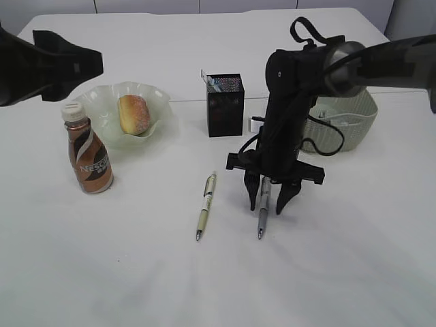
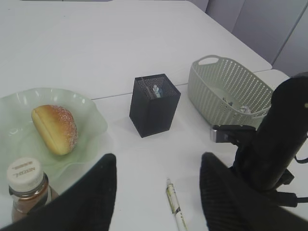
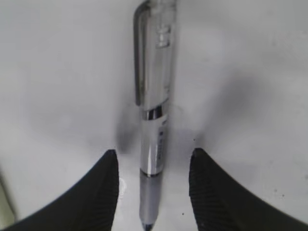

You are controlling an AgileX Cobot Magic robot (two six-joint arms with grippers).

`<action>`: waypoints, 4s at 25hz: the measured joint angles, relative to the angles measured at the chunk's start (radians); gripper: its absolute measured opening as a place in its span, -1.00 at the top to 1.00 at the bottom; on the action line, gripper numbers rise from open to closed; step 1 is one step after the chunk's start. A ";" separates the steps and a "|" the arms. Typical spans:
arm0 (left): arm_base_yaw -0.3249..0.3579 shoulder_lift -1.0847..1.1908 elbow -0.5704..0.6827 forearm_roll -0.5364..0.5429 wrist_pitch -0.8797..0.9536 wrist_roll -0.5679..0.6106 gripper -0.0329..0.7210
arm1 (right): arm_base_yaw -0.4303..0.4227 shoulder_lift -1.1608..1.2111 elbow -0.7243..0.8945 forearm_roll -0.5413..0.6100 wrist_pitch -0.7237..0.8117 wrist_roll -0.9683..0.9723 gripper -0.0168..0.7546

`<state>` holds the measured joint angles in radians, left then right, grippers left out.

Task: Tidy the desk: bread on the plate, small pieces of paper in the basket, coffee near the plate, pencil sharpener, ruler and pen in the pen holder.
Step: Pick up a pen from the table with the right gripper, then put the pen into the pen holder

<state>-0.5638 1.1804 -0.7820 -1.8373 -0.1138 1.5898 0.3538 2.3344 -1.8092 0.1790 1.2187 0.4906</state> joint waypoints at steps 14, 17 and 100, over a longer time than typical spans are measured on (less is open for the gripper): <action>0.000 0.000 0.000 0.001 0.000 -0.002 -0.15 | 0.006 0.016 -0.002 -0.107 0.000 0.045 -0.03; 0.000 0.000 0.000 0.001 0.000 -0.002 -0.14 | 0.006 0.016 -0.002 -0.109 0.000 0.047 -0.03; 0.000 0.000 0.000 0.002 0.005 -0.006 -0.10 | -0.075 -0.030 0.026 -0.536 -1.450 -0.210 0.75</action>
<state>-0.5638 1.1804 -0.7820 -1.8349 -0.1085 1.5841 0.2790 2.3044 -1.7834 -0.3573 -0.2311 0.2810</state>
